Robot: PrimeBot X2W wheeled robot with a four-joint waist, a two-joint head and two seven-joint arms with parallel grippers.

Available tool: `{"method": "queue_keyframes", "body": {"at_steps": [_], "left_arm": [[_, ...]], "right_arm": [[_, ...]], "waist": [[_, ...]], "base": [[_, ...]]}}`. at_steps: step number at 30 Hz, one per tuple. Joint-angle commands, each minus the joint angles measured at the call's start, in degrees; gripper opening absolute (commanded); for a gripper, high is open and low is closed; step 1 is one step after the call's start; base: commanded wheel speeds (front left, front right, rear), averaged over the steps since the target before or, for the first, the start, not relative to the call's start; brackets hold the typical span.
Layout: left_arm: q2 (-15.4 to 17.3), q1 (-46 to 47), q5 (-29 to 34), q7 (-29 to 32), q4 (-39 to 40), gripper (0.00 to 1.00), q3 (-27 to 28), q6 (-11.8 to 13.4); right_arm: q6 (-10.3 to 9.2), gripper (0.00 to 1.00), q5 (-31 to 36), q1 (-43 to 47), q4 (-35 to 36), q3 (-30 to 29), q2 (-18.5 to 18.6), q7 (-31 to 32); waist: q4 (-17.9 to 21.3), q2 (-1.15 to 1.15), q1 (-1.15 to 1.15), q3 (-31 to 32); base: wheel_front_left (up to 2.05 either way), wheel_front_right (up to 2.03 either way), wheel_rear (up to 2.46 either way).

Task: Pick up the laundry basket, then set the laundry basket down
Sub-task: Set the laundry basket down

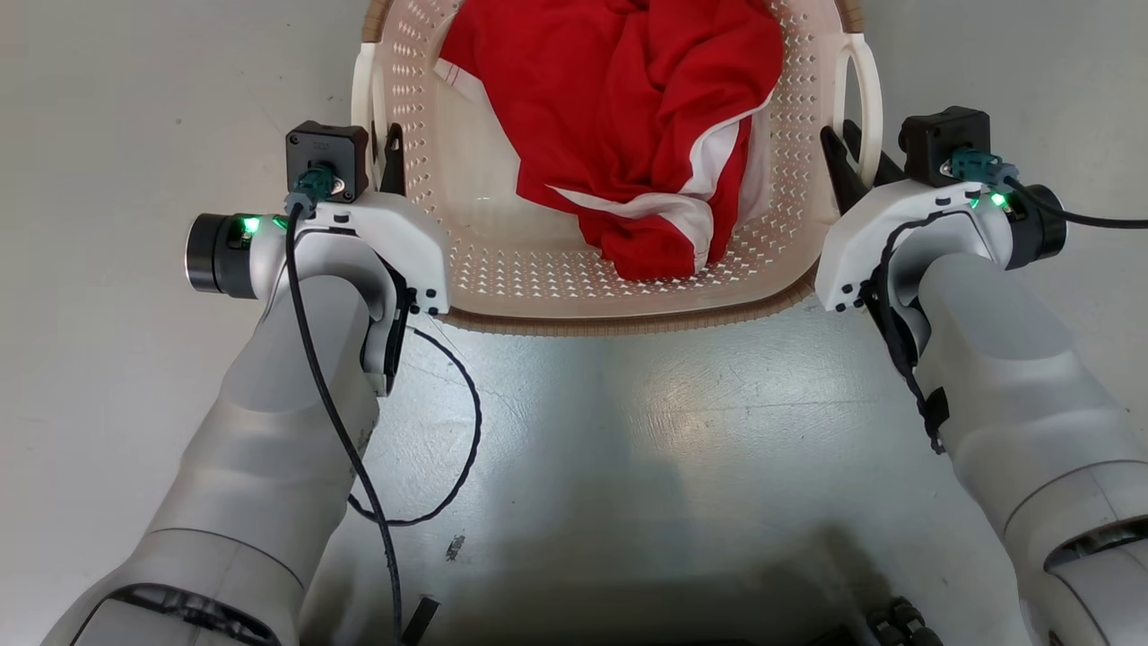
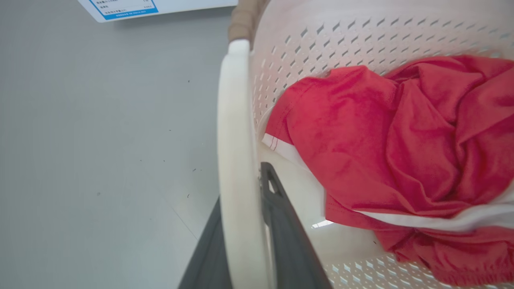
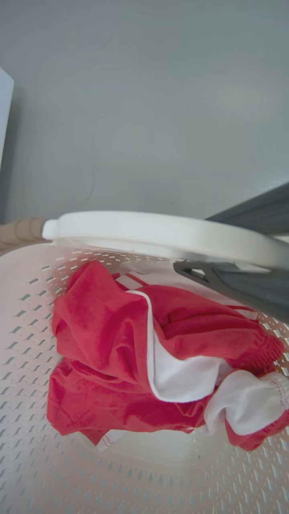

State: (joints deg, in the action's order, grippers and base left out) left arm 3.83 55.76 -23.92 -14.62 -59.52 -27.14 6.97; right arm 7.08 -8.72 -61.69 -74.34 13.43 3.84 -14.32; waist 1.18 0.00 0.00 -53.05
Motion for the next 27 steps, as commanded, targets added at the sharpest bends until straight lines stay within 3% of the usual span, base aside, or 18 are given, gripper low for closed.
{"method": "queue_keyframes", "body": {"at_steps": [1,2,3,4,27], "left_arm": [[1.27,0.31,1.29,-0.38,0.8,0.29,1.25,-0.5],[1.17,0.27,1.51,-0.38,0.78,0.81,1.59,-0.47],[1.08,0.26,1.76,-0.38,0.72,1.0,1.92,-0.35],[1.01,0.22,1.99,-0.38,0.62,1.0,2.25,-0.27],[-0.65,-7.13,4.61,-0.38,2.51,1.0,9.72,0.25]], "right_arm": [[0.41,0.04,1.32,1.66,0.39,0.22,-0.96,-0.67],[0.41,0.38,1.64,1.7,0.41,-0.28,-0.96,-0.67],[0.41,0.78,1.9,1.77,0.45,-0.8,-0.96,-0.67],[0.41,1.0,2.28,1.84,0.55,-1.38,-0.96,-0.67],[0.41,1.0,13.19,12.06,7.05,-13.98,-0.96,-0.67]], "waist": [[-0.02,0.0,0.0,-0.05],[-0.06,0.0,0.0,-0.06],[-0.09,0.0,0.0,-0.04],[-0.09,0.0,0.0,0.02],[-1.19,0.0,0.0,11.11]], "base": [[0.0,0.0,0.0],[0.0,0.0,0.0],[0.0,0.0,0.0],[0.0,0.0,0.0],[0.0,0.0,0.0]]}}
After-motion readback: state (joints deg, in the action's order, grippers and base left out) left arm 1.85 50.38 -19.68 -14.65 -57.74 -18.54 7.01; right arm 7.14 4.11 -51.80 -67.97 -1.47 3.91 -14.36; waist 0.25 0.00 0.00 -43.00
